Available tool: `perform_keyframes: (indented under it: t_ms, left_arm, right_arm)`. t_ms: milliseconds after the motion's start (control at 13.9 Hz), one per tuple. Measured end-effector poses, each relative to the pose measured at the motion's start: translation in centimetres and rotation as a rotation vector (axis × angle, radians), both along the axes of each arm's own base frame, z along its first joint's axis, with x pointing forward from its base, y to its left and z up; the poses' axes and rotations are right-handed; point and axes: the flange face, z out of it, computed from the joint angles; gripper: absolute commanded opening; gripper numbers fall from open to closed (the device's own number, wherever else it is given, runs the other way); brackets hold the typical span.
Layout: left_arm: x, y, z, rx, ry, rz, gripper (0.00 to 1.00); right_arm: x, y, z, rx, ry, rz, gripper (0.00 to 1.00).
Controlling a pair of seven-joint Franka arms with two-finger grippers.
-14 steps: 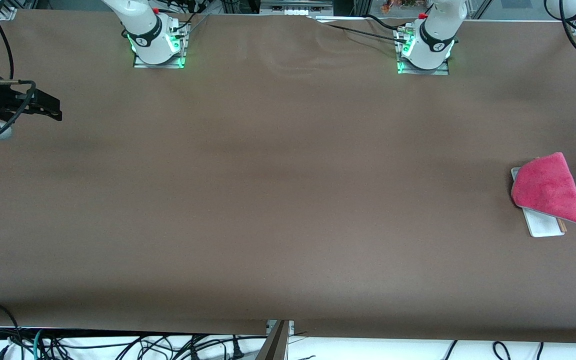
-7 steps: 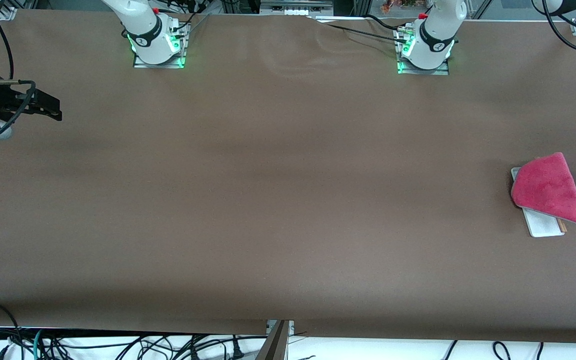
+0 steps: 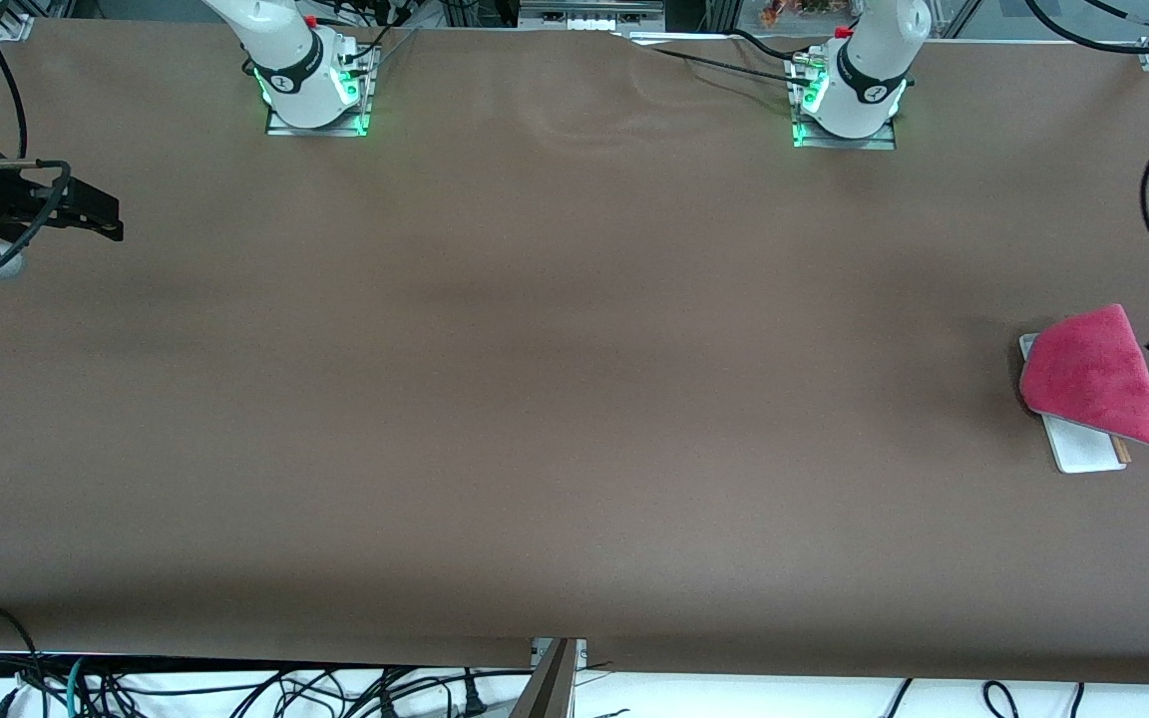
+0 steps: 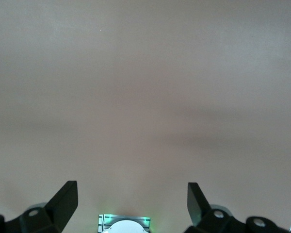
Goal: Pass towel and hang on rack
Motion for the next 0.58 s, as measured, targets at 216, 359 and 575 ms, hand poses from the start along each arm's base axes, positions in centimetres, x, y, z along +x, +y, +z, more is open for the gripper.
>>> perform_keyframes:
  t_ms: [216,359,575]
  left_arm:
    - [-1.1,-4.7,3.3,0.001,0.013,0.155,1.0]
    - [-2.6,-7.9,5.1,-0.02,0.021,0.238,1.0]
    - [-5.1,-12.6,6.1,0.01,0.045,0.341,1.0]
  right_arm:
    - [0.0,0.0,0.0,0.0,0.0,0.0,1.0]
    - [0.0,0.0,0.0,0.0,0.0,0.0,1.0]
    - [0.0,0.0,0.0,0.0,0.0,0.0,1.0]
